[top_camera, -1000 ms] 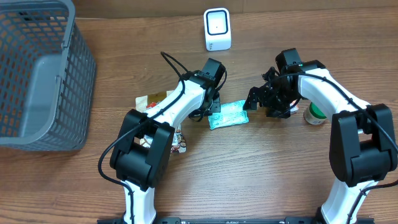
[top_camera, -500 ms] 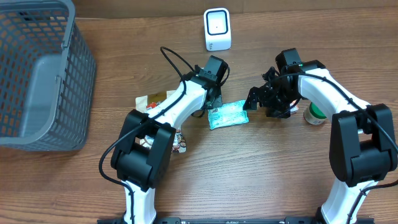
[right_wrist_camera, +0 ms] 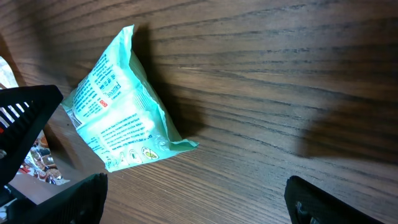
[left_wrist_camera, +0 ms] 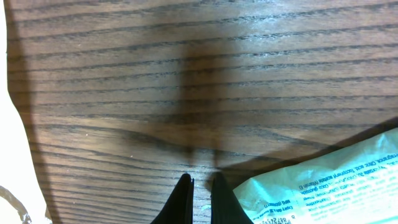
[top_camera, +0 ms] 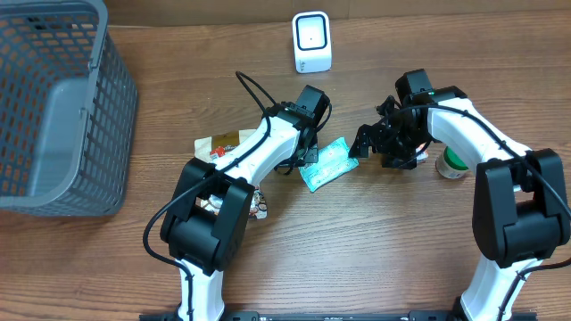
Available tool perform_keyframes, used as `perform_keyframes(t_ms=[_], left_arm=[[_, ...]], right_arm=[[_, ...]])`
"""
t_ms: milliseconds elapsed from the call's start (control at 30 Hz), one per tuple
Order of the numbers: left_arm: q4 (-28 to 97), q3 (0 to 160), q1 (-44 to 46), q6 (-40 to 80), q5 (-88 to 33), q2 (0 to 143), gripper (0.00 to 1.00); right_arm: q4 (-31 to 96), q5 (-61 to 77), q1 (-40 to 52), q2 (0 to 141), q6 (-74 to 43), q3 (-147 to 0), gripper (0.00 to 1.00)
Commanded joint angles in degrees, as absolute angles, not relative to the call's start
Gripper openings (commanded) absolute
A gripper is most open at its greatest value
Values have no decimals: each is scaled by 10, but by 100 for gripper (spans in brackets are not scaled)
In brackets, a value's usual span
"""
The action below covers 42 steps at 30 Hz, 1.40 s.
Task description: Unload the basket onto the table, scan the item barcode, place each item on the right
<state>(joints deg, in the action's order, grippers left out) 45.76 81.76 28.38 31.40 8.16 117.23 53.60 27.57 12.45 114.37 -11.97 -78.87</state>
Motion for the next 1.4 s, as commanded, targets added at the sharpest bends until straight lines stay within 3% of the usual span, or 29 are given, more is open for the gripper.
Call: perform_keyframes(t_ms=[0, 300, 1367], left_arm=[[467, 837, 273, 302, 77, 1156, 4], [505, 893, 244, 246, -70, 1133, 4], [512, 863, 251, 236, -104, 1226, 4]], right_arm=[[534, 270, 124, 1122, -115, -802, 93], [529, 271, 127, 1122, -115, -802, 93], [507, 271, 153, 1122, -115, -799, 92]])
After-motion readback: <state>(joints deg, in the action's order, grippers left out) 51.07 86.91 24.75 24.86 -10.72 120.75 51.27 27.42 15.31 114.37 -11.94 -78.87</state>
